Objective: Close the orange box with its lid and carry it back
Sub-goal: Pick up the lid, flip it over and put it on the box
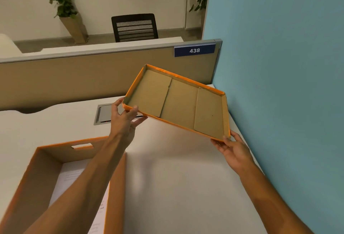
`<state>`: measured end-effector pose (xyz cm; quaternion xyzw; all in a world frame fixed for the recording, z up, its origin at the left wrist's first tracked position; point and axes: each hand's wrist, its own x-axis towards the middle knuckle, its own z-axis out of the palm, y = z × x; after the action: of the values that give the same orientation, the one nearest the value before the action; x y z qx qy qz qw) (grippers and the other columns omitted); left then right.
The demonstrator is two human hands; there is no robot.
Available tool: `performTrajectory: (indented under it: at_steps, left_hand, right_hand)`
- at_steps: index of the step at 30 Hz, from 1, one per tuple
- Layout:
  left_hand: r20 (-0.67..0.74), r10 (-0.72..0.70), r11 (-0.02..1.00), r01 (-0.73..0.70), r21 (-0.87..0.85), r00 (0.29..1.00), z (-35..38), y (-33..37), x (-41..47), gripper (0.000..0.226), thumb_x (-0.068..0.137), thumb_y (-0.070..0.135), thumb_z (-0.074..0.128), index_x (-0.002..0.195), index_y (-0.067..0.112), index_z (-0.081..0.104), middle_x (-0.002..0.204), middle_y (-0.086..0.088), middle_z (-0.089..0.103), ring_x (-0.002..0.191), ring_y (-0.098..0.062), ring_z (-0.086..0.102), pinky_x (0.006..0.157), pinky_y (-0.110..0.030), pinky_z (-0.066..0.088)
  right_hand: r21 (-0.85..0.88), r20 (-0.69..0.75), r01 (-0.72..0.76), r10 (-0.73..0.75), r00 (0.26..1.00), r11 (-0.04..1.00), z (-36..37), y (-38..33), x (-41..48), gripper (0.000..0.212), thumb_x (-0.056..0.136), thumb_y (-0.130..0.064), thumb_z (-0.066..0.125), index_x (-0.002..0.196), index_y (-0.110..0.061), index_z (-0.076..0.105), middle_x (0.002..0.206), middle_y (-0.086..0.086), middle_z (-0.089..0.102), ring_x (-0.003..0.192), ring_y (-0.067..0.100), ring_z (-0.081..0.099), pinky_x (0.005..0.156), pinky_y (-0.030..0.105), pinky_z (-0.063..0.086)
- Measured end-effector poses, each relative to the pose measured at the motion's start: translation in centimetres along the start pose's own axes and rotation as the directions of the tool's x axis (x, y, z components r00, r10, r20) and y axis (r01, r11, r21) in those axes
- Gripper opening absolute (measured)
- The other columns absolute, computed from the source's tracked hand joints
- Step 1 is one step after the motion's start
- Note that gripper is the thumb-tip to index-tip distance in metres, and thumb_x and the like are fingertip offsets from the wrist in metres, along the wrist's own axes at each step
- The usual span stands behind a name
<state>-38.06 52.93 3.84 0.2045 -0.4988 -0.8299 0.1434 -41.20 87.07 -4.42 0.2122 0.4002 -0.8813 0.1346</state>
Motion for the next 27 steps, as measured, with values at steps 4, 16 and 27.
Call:
performTrajectory:
  at_steps: [4,16,27]
  left_hand:
    - [-0.024,0.054,0.997,-0.053,0.051,0.998,-0.9,1.8,-2.8,0.063,0.089,-0.003,0.062,0.141,0.021,0.035,0.104,-0.011,0.06,0.102,-0.031,0.066,0.084,-0.057,0.056]
    - [-0.105,0.25,0.962,-0.234,0.143,0.963,-2.8,7.9,-8.6,0.055,0.086,0.002,0.07,0.132,0.018,0.045,0.11,-0.017,0.063,0.108,-0.032,0.067,0.078,-0.054,0.06]
    - [-0.067,0.353,0.921,-0.334,0.201,0.933,-8.3,15.3,-16.4,0.047,0.089,0.01,0.068,0.13,0.018,0.047,0.11,-0.016,0.066,0.101,-0.029,0.071,0.072,-0.046,0.062]
  right_hand:
    - [-0.004,0.018,-0.028,0.029,0.999,1.0,0.4,0.9,-2.0,0.043,0.098,0.007,0.046,0.14,-0.002,0.047,0.131,0.029,0.058,0.115,0.042,0.062,0.081,0.05,0.061]
    - [-0.801,0.379,0.578,-0.613,0.693,0.157,6.6,5.7,-10.7,0.054,0.083,-0.025,0.078,0.132,-0.017,0.056,0.13,0.003,0.056,0.116,0.018,0.054,0.087,0.023,0.047]
    - [-0.688,0.659,0.677,-0.616,0.432,-0.261,13.7,13.8,-18.6,0.03,0.078,-0.022,0.083,0.103,-0.009,0.071,0.1,0.011,0.073,0.091,0.029,0.069,0.083,0.038,0.056]
